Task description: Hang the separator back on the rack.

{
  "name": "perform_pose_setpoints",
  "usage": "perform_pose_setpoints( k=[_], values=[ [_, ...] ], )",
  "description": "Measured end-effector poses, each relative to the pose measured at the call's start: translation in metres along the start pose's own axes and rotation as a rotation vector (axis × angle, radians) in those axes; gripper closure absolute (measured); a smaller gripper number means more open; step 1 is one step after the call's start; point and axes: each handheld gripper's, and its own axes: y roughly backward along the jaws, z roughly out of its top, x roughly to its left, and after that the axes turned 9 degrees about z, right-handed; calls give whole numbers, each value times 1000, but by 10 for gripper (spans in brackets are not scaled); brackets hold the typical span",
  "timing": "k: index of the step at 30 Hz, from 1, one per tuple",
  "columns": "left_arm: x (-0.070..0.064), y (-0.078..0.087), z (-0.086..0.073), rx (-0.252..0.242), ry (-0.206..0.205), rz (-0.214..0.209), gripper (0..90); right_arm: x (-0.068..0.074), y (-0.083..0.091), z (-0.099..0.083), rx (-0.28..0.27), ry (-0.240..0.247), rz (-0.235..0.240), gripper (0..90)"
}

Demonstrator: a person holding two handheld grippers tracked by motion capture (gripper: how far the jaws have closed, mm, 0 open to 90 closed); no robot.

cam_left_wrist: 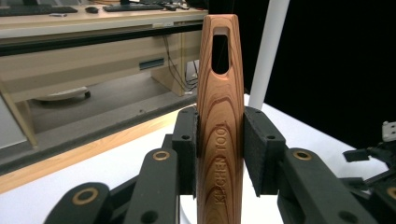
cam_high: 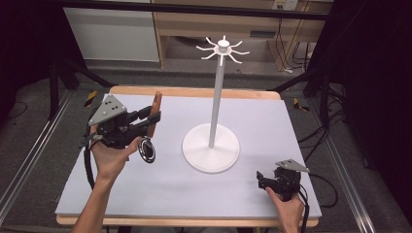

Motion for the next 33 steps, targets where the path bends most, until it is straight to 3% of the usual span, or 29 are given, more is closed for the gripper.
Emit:
perform_pose_setpoints(
  k=[22,33],
  values=[
    [-20,-4,49,-92,-25,-55,673,-1,-1,0,8,1,-9,97],
    [-30,-12,60,-106,-36,-73,673,-1,0,0,3,-3,-7,97]
  ],
)
